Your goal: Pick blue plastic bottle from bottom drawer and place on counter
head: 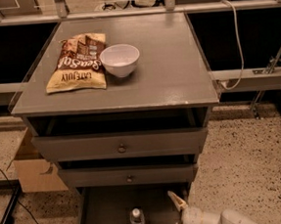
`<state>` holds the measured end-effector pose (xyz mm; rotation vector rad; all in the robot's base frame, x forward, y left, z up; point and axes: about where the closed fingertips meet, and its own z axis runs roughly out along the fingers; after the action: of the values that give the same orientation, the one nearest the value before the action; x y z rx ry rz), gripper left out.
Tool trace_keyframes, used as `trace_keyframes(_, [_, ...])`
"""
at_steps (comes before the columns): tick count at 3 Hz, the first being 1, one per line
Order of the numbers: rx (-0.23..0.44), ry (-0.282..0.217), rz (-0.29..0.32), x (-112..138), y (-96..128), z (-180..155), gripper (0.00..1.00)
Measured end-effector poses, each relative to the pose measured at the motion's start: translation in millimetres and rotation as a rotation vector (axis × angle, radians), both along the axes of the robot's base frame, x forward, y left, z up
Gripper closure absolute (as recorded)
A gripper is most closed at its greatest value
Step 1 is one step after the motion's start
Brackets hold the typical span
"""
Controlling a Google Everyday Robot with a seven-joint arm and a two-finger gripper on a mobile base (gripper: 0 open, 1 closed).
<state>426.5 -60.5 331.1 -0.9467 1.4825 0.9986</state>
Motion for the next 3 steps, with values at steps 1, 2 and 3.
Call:
trace_keyframes(1, [-0.021,-0.003,-0.019,15.6,20.8,-24.7,0.0])
trace_keyframes(2, [-0.018,0.002,-0.013,14.9,24.4,-26.6,0.0])
trace_keyframes(3, [-0.005,0.02,0.005,13.1,43.1,-37.0,0.0])
